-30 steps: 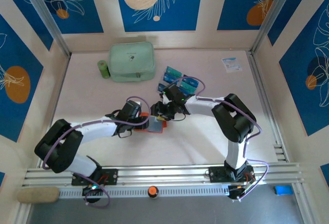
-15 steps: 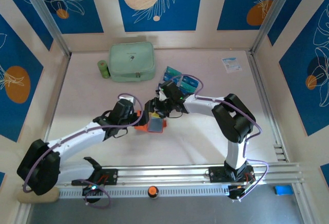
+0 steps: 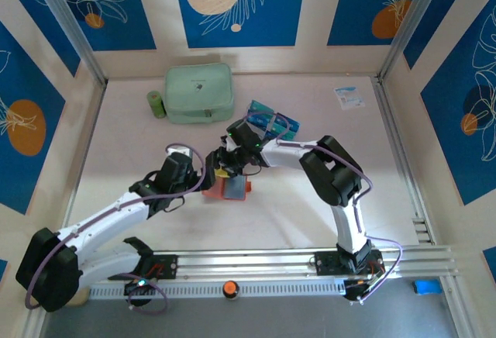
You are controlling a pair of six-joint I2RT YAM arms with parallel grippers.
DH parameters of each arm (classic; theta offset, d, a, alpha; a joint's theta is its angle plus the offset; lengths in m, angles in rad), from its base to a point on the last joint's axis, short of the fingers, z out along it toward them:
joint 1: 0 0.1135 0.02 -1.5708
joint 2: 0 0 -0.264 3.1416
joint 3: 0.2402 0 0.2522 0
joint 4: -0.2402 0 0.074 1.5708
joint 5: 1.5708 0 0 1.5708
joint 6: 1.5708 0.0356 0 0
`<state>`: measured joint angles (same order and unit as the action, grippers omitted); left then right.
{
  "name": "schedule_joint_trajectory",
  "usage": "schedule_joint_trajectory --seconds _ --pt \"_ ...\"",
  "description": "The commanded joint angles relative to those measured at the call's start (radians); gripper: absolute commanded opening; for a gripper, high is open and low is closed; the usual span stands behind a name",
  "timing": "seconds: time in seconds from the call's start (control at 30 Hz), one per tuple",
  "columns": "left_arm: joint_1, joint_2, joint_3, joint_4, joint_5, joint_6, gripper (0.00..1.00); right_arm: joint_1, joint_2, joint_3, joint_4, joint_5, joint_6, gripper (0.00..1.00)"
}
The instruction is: Put the credit cards into the card holder
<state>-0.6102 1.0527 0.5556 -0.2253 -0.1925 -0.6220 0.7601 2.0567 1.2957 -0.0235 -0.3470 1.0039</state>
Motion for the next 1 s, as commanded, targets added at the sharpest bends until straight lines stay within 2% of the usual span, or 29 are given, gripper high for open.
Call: schedule_joint_trajectory --seconds 0.0,0.67,0.97 --pt "0.013 0.006 -0.012 -0.02 0.003 0.013 1.0 0.001 0.01 0.027 -0.035 -0.048 0.006 0.52" --pt "0.015 0.235 -0.035 0.068 -0.014 0.037 1.0 -0.023 -0.091 -0.038 -0.02 -0.053 -0.001 0.52" --pt "0.015 0.266 -0.034 0.058 -0.024 0.023 1.0 -0.067 -0.178 -0.044 -0.197 0.056 -0.17 0.51"
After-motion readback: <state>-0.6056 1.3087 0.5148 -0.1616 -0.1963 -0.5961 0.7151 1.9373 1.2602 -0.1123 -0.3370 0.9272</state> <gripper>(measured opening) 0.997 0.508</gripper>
